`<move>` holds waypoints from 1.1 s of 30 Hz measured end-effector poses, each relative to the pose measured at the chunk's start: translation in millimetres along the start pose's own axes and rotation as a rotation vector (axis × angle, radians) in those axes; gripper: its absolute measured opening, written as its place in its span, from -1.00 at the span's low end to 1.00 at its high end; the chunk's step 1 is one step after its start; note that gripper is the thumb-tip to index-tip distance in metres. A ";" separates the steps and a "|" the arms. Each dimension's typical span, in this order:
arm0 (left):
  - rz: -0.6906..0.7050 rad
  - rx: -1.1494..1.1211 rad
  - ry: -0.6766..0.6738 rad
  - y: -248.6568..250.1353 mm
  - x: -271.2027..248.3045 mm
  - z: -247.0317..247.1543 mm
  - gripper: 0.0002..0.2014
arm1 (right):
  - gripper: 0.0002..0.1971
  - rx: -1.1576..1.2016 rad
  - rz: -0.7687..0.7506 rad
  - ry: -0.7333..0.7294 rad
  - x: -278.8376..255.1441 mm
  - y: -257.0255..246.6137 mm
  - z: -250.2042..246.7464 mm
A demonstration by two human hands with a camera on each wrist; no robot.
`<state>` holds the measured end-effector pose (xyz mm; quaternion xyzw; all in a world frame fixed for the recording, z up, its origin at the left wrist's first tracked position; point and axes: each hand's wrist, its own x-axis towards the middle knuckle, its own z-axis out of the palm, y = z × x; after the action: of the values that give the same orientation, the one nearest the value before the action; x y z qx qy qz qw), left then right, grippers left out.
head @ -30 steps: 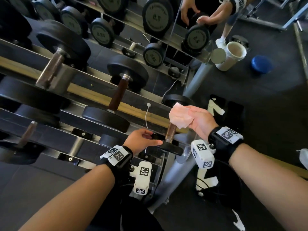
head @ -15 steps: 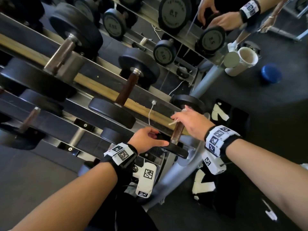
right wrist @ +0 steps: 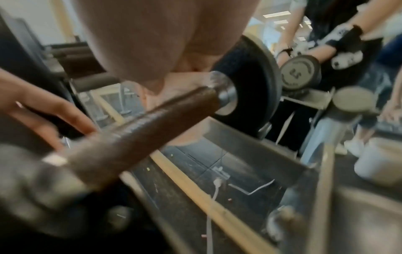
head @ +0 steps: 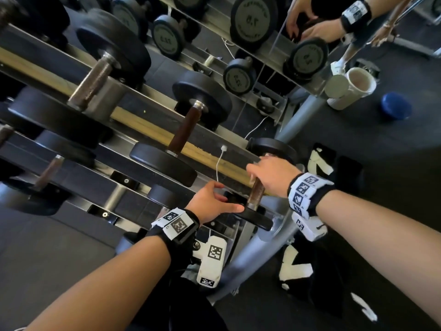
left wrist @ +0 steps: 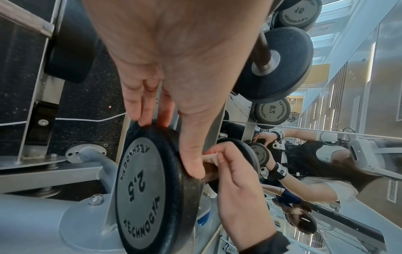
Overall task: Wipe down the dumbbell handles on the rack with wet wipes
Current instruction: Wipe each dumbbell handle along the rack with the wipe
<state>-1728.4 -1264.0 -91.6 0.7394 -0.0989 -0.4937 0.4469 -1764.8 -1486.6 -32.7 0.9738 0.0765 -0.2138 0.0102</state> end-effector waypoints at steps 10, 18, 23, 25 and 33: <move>-0.035 0.010 0.034 3.9 1.4 1.0 0.10 | -0.95 0.626 0.116 0.186 -10.7 -8.9 -10.1; -0.033 -0.012 0.037 4.3 -1.5 1.3 0.02 | -0.64 0.337 0.051 0.033 -36.4 -2.0 5.6; -0.055 -0.017 0.032 5.7 -2.4 2.4 0.02 | -0.68 0.437 -0.009 -0.049 -50.3 -19.8 11.6; -0.055 -0.025 0.030 5.6 -3.2 2.6 0.02 | -0.80 0.582 0.021 0.005 -44.6 -14.1 -0.8; -0.061 -0.018 0.037 10.5 -5.2 1.0 0.00 | -0.61 0.425 0.068 0.172 -40.5 8.2 6.5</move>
<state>-1728.7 -1267.6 -80.4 0.7469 -0.0636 -0.4942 0.4402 -1802.6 -1500.9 -21.8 0.9707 -0.0027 -0.1409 -0.1946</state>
